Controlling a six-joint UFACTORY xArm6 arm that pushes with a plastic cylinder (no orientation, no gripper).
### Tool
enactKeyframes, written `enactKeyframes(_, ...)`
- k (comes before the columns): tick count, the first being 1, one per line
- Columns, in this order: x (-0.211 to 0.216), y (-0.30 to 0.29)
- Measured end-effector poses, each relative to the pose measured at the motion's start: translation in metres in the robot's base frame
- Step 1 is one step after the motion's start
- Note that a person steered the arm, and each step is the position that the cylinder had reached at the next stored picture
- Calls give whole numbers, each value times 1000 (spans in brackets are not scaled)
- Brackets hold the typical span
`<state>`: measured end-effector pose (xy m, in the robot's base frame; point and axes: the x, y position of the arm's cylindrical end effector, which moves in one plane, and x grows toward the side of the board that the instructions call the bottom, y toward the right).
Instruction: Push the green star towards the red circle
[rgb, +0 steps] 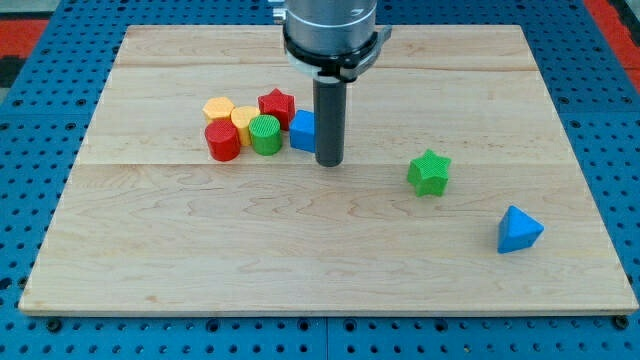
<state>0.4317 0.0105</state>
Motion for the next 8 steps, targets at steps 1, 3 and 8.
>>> enactKeyframes(1, -13, 12)
enactKeyframes(3, -26, -2)
enactKeyframes(8, 25, -11)
